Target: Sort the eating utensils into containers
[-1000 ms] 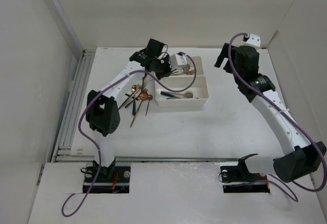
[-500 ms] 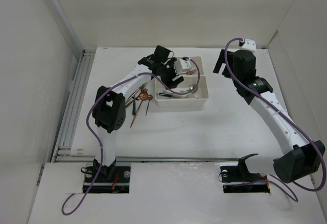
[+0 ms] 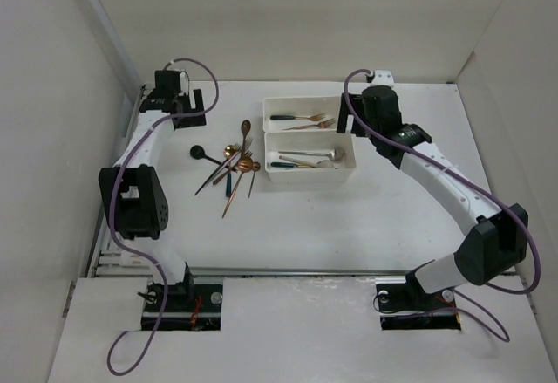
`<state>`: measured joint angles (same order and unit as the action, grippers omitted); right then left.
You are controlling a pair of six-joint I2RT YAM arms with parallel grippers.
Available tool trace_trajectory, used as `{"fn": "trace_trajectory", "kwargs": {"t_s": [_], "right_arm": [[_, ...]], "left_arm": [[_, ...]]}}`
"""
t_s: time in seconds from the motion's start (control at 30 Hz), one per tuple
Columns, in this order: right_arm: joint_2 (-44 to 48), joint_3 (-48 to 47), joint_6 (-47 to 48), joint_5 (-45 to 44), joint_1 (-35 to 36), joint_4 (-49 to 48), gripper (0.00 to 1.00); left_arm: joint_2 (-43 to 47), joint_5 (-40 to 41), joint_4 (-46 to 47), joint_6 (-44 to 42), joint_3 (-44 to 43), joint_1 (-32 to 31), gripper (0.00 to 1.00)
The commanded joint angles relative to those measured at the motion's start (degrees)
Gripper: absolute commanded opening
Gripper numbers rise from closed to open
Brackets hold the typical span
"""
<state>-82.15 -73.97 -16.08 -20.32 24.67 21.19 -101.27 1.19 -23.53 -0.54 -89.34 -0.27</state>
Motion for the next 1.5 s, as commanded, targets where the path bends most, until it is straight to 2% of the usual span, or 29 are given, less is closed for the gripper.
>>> {"fn": "trace_trajectory", "kwargs": {"t_s": [0.0,0.33,0.53,0.67,0.83,0.93,1.1,1.13,1.23,1.27,1.3,1.47], "right_arm": [[-1.17,-5.21,0.69,-0.51,1.44,-1.77,0.98],[-1.26,-5.92,0.69,-2.97,2.49,-0.54,0.98],[-1.26,-5.39,0.69,-3.59,2.49,-0.01,0.98],[-1.26,-6.01,1.22,-4.21,2.49,0.52,0.98],[-1.26,-6.53,1.22,-4.21,2.49,1.05,0.98],[-1.26,-7.06,1.22,-4.73,2.49,1.05,0.98],[-1.26,-7.06,1.22,-5.25,2.49,1.57,0.98],[-1.26,-7.06,1.22,-5.26,2.49,1.57,0.98],[-1.26,-7.06,1.22,-5.26,2.49,2.1,0.98],[-1.26,-7.58,1.22,-5.26,2.49,2.1,0.98],[-1.26,-7.59,1.22,-5.26,2.49,2.1,0.98],[-1.26,-8.64,5.24,-1.41,3.54,1.49,0.98]], "left_arm": [[-2.16,6.54,-3.45,8.44,4.87,-1.14,0.86],[-9.45,2.59,-0.39,11.35,6.2,0.8,0.85],[-12.19,2.59,0.68,11.87,6.2,0.8,0.79],[-13.42,0.84,1.73,12.4,6.2,0.8,0.7],[-14.65,0.83,2.87,12.4,6.2,0.8,0.64],[-15.18,1.35,4.01,11.88,6.2,0.8,0.5],[-15.18,1.36,5.16,11.35,6.72,0.8,0.38],[-15.7,1.36,5.16,11.35,6.72,0.8,0.3],[-15.71,1.36,5.16,10.82,7.25,0.8,0.14],[-15.71,0.84,5.16,10.82,7.25,0.8,0.03],[-15.71,0.83,5.16,10.82,7.25,0.8,0.0],[-12.64,2.15,5.16,7.93,1.12,0.8,0.0]]}}
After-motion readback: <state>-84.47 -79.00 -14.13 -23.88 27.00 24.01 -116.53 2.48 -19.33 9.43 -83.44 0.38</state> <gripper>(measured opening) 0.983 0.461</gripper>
